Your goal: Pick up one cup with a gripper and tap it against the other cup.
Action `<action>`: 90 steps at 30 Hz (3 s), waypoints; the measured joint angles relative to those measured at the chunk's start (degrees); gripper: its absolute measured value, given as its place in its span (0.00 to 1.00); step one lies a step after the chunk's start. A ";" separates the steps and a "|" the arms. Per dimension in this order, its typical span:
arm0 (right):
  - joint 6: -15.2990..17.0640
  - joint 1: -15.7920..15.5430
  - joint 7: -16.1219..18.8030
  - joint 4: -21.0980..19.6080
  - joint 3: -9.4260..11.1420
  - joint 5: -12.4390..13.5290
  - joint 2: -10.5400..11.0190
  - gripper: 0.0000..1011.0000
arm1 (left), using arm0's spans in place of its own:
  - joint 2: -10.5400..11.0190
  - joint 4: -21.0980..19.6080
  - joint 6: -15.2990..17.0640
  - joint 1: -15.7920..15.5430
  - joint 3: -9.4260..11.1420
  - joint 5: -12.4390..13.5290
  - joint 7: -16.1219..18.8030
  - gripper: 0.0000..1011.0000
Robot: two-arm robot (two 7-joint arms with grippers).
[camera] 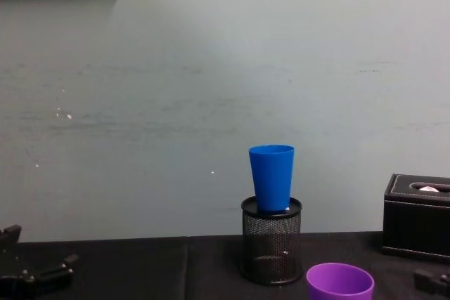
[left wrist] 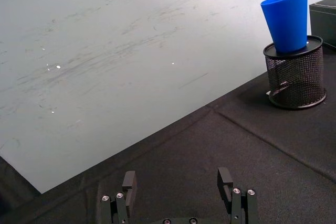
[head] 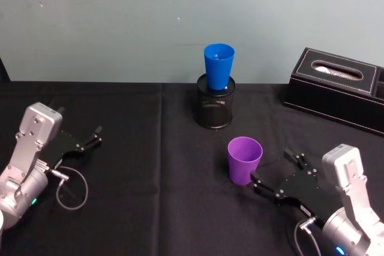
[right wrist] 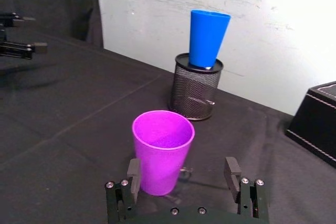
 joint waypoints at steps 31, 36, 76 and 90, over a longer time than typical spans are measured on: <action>-3.15 3.29 4.81 8.22 1.60 -1.15 -7.96 0.99 | 0.00 0.00 0.00 0.00 0.00 0.00 0.00 1.00; -3.16 3.96 5.52 9.17 2.02 -1.43 -8.82 0.99 | 0.00 0.00 0.00 0.00 0.00 0.00 0.00 1.00; -3.49 8.50 9.88 16.01 2.86 -3.67 -13.43 0.99 | 0.00 0.00 0.00 0.00 0.00 0.00 0.00 1.00; -3.46 8.43 9.66 15.87 2.81 -3.63 -13.37 0.75 | 0.00 0.00 0.00 0.00 0.00 0.00 0.00 1.00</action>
